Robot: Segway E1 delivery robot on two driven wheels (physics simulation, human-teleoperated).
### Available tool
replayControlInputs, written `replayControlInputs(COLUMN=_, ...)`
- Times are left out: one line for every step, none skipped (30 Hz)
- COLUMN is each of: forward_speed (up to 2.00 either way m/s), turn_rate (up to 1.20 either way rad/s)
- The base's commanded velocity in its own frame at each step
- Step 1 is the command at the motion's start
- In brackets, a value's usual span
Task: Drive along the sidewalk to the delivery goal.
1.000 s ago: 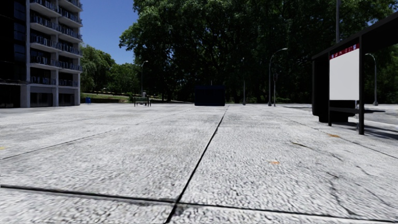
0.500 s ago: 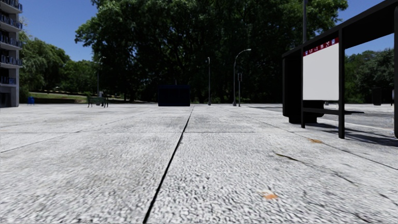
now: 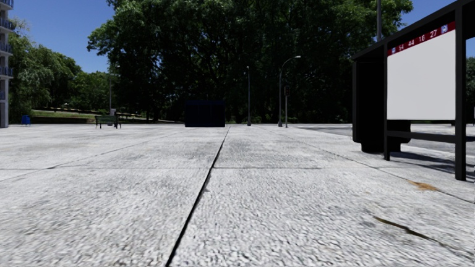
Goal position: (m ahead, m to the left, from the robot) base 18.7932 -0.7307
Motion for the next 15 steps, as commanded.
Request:
replayControlInputs(forward_speed=2.0, turn_rate=-0.71)
replayControlInputs(forward_speed=2.0, turn_rate=-0.71)
replayControlInputs(forward_speed=2.0, turn_rate=-1.2)
replayControlInputs(forward_speed=2.0, turn_rate=-1.2)
replayControlInputs(forward_speed=2.0, turn_rate=-1.2)
replayControlInputs(forward_speed=2.0, turn_rate=-1.15)
replayControlInputs(forward_speed=2.0, turn_rate=-1.15)
replayControlInputs(forward_speed=2.0, turn_rate=-0.03)
replayControlInputs(forward_speed=2.0, turn_rate=0.0)
replayControlInputs(forward_speed=2.0, turn_rate=0.0)
replayControlInputs(forward_speed=2.0, turn_rate=0.0)
replayControlInputs(forward_speed=2.0, turn_rate=0.0)
replayControlInputs(forward_speed=2.0, turn_rate=0.0)
replayControlInputs(forward_speed=2.0, turn_rate=0.0)
replayControlInputs(forward_speed=2.0, turn_rate=0.0)
